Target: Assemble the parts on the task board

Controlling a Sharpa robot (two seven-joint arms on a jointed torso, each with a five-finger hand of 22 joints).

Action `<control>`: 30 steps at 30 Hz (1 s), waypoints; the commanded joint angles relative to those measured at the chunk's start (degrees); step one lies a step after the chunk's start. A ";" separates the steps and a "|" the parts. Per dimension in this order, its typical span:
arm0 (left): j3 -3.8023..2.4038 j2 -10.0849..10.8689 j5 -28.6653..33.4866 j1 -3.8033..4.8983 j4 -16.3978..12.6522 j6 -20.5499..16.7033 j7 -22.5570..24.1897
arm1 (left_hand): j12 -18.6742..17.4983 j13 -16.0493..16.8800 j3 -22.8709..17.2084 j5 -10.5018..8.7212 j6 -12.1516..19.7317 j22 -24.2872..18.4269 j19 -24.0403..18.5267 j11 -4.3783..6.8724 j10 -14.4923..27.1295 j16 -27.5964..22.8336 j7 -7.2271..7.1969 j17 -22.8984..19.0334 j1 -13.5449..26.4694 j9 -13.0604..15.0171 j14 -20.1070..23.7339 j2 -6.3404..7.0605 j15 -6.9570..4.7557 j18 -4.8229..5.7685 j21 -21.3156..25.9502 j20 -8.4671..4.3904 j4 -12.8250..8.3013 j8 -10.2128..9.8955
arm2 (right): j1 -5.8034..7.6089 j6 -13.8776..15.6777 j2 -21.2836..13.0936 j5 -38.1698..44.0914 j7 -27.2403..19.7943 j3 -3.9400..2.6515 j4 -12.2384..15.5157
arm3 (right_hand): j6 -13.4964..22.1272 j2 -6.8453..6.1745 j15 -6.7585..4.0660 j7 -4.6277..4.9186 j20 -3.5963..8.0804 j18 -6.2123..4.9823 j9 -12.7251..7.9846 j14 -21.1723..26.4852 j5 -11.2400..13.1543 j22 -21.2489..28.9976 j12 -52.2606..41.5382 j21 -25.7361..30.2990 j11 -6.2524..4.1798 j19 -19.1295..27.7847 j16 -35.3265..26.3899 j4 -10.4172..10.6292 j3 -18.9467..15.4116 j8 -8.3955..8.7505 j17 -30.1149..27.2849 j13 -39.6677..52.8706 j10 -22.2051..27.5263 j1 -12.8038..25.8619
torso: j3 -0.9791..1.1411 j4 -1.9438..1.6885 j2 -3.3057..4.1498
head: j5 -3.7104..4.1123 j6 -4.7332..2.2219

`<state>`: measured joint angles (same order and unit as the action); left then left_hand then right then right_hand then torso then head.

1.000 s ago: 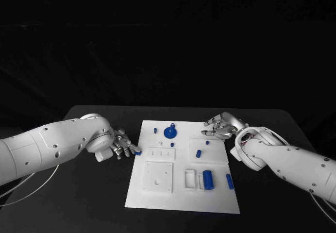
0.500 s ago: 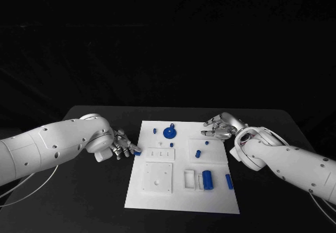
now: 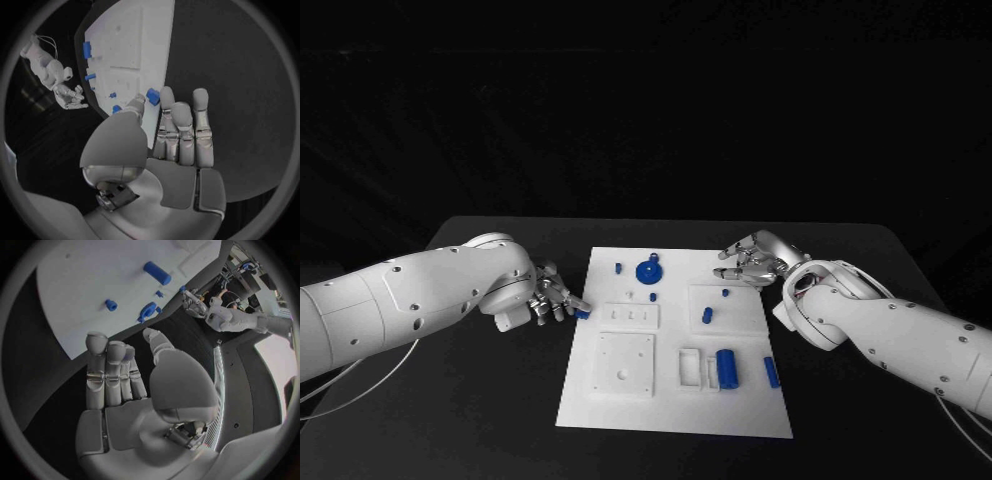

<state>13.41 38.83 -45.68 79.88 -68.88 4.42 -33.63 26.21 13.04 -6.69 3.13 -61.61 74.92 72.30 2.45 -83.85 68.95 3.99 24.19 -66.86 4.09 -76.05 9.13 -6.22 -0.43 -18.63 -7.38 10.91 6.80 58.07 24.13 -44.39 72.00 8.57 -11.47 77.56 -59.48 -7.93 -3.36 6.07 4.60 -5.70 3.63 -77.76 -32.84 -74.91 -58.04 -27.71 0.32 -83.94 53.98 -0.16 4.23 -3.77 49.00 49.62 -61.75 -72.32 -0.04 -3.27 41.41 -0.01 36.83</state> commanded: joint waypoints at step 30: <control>0.36 -1.85 -6.29 -1.38 -1.76 1.65 -4.12 | 0.26 -0.54 -0.56 -0.34 5.57 1.11 0.44 -0.19 -2.72 -0.57 1.16 0.86 -4.58 -0.37 -0.32 -3.25 0.42 -0.22 0.20 0.33 -2.76 -0.35 | -0.16 -0.25 0.03 0.03 -0.48 -0.03 0.17 | 0.18 0.03 -0.19 0.18 0.00 -0.81 -0.07 -0.39 -0.30 -3.10 0.04 -0.30 0.05 -2.46 -0.35 0.01 0.36 0.22 -0.05 0.04 -0.16 0.70 | 0.02 0.02 -0.01 | 0.24 0.35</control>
<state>13.06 37.28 -51.02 79.73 -70.31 3.67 -36.03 26.30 12.51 -7.34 3.13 -61.04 74.93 72.59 2.45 -83.85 68.51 3.45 25.00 -71.46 4.18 -76.26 6.18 -6.03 -0.43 -18.40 -7.27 8.38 6.79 57.96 24.13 -44.38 71.93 8.56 -11.47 77.64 -59.48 -7.93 -3.36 6.07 4.60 -5.69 3.63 -77.76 -32.84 -74.91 -58.04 -27.71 0.32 -83.94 53.98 -0.16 4.23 -3.77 49.00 49.62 -61.75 -72.32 -0.01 -3.27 41.42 0.25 37.15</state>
